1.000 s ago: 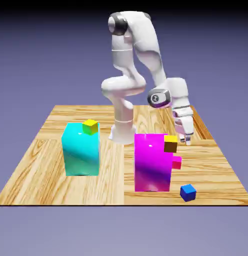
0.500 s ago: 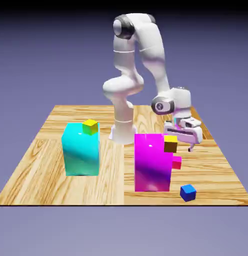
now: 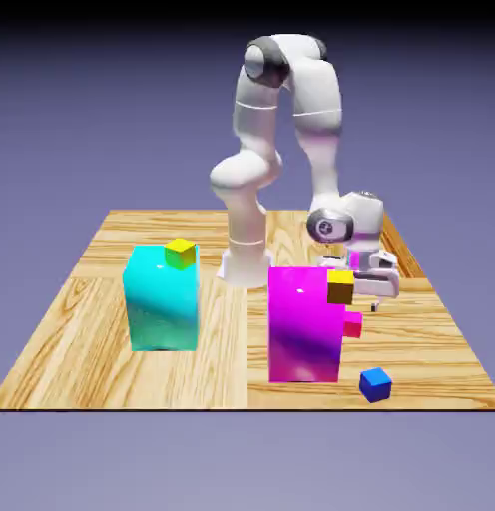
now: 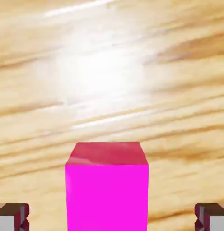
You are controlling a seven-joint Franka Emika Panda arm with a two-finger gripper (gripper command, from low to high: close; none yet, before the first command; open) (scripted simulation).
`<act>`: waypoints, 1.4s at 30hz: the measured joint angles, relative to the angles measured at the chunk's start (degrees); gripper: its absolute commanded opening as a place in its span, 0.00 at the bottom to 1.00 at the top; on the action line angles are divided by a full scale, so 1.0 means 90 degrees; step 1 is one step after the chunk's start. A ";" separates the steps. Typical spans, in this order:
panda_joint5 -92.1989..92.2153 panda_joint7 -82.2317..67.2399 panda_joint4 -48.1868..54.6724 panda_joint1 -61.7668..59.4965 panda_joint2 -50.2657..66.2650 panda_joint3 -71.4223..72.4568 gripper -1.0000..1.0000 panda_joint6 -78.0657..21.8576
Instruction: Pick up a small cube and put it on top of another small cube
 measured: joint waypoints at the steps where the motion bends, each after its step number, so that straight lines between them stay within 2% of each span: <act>1: -0.0153 0.0156 0.0077 0.0130 0.0231 -0.0163 0.50 0.0168; 3: -0.0458 0.0469 0.0231 0.0389 0.0692 -0.0489 0.50 0.0503; 4: -0.0518 0.0530 0.0261 0.0440 0.0781 -0.0553 0.00 0.0568; 6: -0.0518 0.0531 0.0261 0.0440 0.0782 -0.0553 0.00 0.0567; 14: 0.0703 -0.0720 -0.0355 -0.0597 -0.1062 0.0751 0.00 -0.0779; 16: 0.0763 -0.0782 -0.0385 -0.0648 -0.1152 0.0814 0.00 -0.0845; 22: 0.1006 -0.0523 0.0684 -0.0341 -0.1262 0.2199 0.00 -0.1934; 35: 0.1969 0.2486 0.1837 -0.2786 -0.3212 0.2126 0.00 -0.5514; 42: 0.2366 0.4127 0.1726 -0.4401 -0.4316 0.1028 0.00 -0.6865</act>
